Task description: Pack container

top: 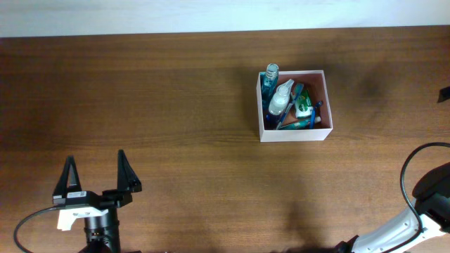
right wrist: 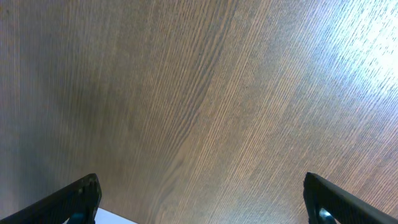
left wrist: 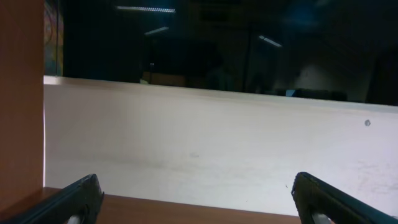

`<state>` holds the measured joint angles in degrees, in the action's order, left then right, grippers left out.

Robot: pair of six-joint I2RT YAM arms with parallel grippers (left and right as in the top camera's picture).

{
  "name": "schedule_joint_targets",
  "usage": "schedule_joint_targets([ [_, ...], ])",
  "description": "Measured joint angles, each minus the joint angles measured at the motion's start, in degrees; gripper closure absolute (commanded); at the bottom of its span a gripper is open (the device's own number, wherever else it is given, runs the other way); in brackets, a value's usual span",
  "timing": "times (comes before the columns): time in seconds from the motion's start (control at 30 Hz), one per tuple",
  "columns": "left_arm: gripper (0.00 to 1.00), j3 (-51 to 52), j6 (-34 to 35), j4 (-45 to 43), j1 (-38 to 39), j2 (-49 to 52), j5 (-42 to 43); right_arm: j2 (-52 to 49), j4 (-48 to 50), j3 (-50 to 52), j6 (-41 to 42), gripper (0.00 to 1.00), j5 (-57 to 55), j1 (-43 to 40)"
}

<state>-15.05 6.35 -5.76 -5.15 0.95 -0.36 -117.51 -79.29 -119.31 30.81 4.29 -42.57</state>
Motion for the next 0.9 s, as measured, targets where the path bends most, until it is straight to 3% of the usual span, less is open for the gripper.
schedule_joint_targets([
  [0.13, 0.01, 2.5, -0.2, -2.9, 0.0, -0.1, 0.0, 0.0, 0.0, 0.0, 0.0, 0.01, 0.0, 0.0],
  [0.4, 0.01, 13.1, -1.4, -17.4, 0.0, -0.1, 0.0, 0.0, 0.0, 0.0, 0.0, 0.01, 0.0, 0.0],
  [0.6, 0.01, 14.5, -1.8, -16.9, 0.0, -0.1, 0.0, 0.0, 0.0, 0.0, 0.0, 0.01, 0.0, 0.0],
  [0.9, 0.01, 14.5, -2.3, -6.7, -0.2, -0.1, -1.4, 0.0, 0.0, 0.0, 0.0, 0.01, 0.0, 0.0],
])
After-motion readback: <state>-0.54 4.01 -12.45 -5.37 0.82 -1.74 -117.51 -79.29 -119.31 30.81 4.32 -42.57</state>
